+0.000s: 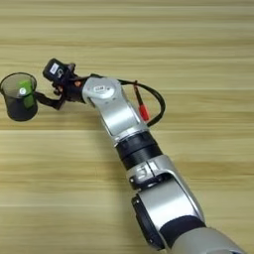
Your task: Move the objects on the table
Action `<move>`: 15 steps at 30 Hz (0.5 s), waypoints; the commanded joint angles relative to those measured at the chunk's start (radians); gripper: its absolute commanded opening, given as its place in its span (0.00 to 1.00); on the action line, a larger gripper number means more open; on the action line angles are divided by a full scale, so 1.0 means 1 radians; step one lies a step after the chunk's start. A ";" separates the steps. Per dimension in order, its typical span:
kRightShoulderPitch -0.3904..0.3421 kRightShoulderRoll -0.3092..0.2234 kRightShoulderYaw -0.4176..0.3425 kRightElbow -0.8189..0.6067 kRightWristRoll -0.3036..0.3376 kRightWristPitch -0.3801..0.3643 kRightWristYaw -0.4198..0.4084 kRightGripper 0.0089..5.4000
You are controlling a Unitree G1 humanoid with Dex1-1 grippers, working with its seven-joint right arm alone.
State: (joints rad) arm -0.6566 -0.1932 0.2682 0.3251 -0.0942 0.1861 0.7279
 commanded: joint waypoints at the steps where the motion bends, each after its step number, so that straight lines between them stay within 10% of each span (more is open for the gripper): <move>1: -0.028 -0.036 -0.061 -0.114 0.024 -0.013 -0.034 0.90; 15: 0.130 -0.090 -0.161 -0.273 0.043 -0.006 -0.099 0.99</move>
State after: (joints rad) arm -0.4815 -0.2631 0.1543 0.1118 -0.0681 0.2091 0.6789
